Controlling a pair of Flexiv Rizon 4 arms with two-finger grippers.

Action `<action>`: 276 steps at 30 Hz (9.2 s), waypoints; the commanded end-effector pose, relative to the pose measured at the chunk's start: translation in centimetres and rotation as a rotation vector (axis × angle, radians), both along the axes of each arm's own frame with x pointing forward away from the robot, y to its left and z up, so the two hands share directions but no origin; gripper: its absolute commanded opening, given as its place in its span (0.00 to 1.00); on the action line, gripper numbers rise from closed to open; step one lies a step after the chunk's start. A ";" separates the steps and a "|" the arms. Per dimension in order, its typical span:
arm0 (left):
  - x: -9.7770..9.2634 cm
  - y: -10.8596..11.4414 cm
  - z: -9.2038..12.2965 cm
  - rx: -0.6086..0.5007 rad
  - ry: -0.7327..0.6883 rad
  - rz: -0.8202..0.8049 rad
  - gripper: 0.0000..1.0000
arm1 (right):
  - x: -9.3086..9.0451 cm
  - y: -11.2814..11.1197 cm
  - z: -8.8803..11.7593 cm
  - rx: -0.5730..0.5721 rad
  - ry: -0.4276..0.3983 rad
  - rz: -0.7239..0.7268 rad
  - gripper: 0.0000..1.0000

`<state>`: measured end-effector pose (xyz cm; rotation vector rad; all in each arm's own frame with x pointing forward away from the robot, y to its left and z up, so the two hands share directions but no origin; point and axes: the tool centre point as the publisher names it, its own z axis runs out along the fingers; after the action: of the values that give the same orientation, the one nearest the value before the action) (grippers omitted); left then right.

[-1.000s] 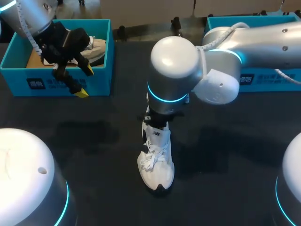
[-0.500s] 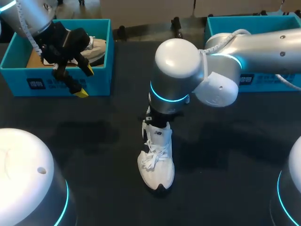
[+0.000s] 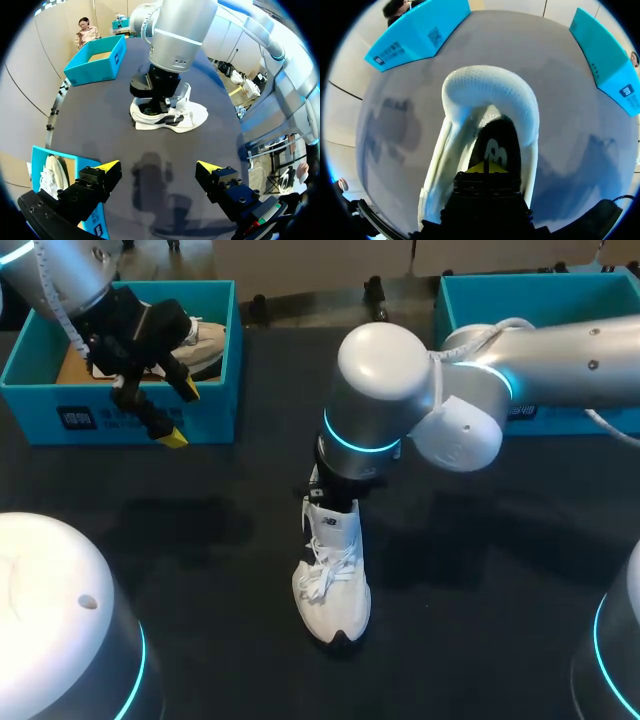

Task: Take the shoe out of the shoebox, open the shoe tongue, remove and reinsert the insole, then place the shoe into the shoebox

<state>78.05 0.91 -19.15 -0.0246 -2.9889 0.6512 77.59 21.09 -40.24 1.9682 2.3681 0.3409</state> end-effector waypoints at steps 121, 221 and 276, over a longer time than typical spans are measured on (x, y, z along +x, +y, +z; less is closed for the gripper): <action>-0.1 0.0 0.0 0.003 -0.001 0.000 1.00 | -4.5 0.4 4.8 -0.062 0.404 -0.112 1.00; -0.1 0.0 0.0 0.003 -0.001 0.000 1.00 | -9.5 0.2 7.3 -0.137 0.322 -0.321 0.32; -0.1 0.0 0.0 0.003 -0.001 0.000 1.00 | -3.6 -0.8 7.2 -0.162 0.196 -0.204 0.32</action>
<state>78.05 0.92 -19.14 -0.0246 -2.9891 0.6507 74.37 20.47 -34.00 2.2404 2.1987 -0.0756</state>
